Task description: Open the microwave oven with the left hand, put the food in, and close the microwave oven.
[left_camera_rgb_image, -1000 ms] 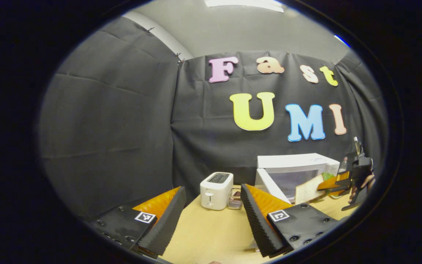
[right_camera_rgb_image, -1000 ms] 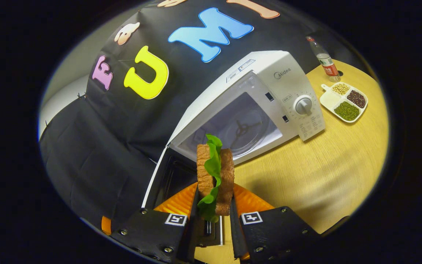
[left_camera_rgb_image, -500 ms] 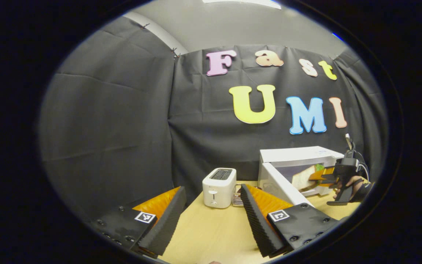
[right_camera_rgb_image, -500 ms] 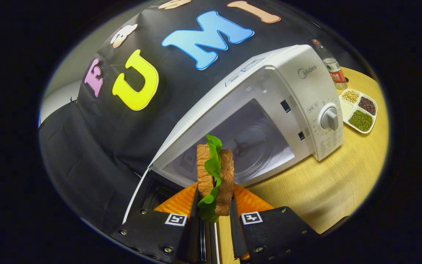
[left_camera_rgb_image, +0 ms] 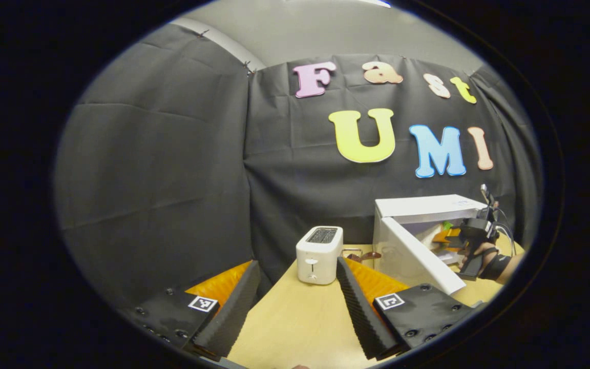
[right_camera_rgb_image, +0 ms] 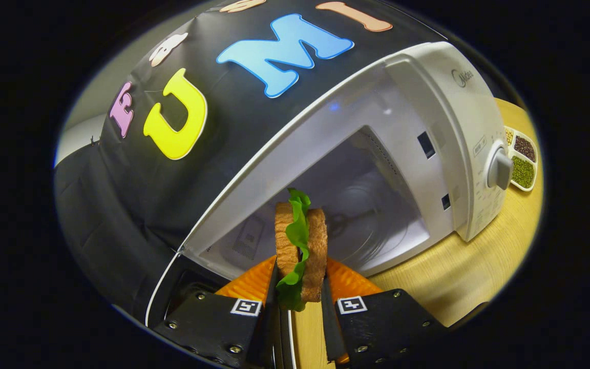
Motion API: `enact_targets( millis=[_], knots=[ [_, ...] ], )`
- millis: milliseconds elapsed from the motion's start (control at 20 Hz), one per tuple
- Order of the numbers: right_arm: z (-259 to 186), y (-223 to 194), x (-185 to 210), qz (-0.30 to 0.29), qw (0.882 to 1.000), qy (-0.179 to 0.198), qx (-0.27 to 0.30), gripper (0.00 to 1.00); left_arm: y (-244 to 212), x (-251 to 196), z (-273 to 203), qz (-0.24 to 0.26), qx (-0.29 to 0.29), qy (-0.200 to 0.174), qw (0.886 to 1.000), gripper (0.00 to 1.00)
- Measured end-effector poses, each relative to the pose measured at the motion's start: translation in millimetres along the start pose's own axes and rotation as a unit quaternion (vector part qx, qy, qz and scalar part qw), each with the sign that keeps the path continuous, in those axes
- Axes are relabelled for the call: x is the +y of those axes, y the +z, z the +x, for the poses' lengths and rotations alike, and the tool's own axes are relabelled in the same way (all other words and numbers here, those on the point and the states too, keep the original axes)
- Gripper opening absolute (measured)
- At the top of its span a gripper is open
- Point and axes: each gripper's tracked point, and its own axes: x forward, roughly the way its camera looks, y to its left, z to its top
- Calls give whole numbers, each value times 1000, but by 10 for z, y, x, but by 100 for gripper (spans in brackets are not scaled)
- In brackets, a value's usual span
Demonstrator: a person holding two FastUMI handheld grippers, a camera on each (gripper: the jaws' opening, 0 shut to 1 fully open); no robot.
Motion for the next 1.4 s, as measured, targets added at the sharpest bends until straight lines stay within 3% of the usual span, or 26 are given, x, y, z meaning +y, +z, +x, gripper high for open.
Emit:
enact_targets(
  millis=[300,650,700,900,1000,1100,1400],
  knots=[
    [253,3,-93,1,1000,-7,6,39,-81,24,70,-1,11,-2,1000,96],
    [364,36,-388,-46,997,-66,-15,45,-93,45,77,0,12,4,1000,98],
    [332,60,-390,-60,996,-70,-19,51,-90,43,79,0,13,4,1000,97],
    [321,97,-479,-129,985,-110,-38,58,-109,36,81,5,15,5,1000,98],
    [288,110,-562,-152,979,-132,-37,83,-80,18,71,6,12,4,1000,98],
    [220,140,-620,-168,973,-150,-41,99,-92,12,67,9,11,3,1000,98],
    [-169,505,-322,-236,957,-138,-97,98,-200,-46,101,1,15,-8,1000,96]
  ],
)
